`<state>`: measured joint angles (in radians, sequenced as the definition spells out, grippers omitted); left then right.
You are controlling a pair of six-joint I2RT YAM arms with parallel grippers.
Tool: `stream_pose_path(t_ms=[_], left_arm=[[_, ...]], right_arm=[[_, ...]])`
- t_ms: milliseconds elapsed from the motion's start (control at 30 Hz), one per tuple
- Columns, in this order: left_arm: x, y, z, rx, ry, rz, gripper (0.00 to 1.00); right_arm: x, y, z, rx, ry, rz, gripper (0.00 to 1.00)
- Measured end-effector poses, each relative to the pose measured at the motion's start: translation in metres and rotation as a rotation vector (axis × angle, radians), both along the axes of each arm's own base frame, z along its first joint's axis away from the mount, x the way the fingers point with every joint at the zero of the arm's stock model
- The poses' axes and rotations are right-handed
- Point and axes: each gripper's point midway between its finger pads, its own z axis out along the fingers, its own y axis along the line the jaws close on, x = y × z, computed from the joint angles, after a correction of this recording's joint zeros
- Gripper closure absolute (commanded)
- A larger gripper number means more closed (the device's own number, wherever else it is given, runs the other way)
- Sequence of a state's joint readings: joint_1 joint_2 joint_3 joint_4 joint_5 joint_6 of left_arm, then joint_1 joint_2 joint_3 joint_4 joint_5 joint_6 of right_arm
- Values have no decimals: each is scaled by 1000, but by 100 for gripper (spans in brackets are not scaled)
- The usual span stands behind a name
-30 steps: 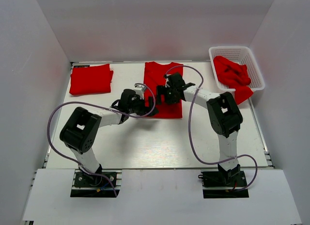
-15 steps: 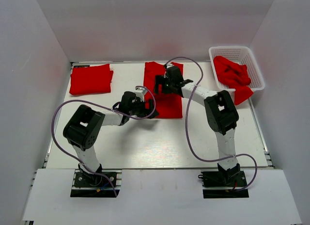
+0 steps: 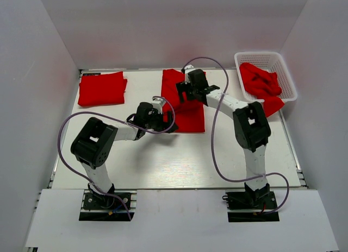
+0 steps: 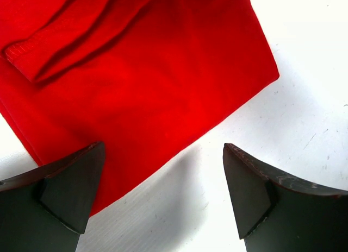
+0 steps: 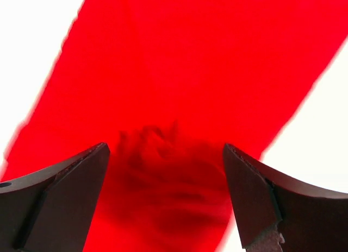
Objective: Fold and stack the t-shirts
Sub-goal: Fold the folded rectangular tshirt in 1/3 of the way
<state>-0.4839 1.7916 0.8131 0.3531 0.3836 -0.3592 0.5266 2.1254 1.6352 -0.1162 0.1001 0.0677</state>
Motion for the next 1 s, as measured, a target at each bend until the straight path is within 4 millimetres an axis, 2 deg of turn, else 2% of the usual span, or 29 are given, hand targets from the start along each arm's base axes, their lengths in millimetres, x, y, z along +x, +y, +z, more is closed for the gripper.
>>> stream_pose_path(t_ms=[100, 233, 333, 467, 533, 633, 800, 1000], left_arm=[[0, 0, 0, 4, -3, -2, 0], [0, 1, 0, 13, -9, -10, 0], [-1, 2, -1, 20, -13, -15, 0], [-1, 2, -1, 25, -16, -19, 0], [-1, 2, -1, 26, -16, -20, 0], [-1, 2, -1, 30, -18, -23, 0], [-2, 2, -1, 31, -20, -27, 0], [-2, 2, -2, 30, -18, -26, 0]], right_arm=[[-13, -15, 18, -139, -82, 116, 10], [-21, -22, 38, -286, -183, 288, 10], [-36, -20, 32, -349, -198, 439, 10], [-69, -21, 3, -421, -177, 640, 10], [-77, -19, -6, -449, -178, 703, 10], [-78, -12, -9, -475, -204, 753, 10], [-62, 0, -4, -478, -291, 738, 10], [-49, 2, -28, -502, -292, 717, 10]])
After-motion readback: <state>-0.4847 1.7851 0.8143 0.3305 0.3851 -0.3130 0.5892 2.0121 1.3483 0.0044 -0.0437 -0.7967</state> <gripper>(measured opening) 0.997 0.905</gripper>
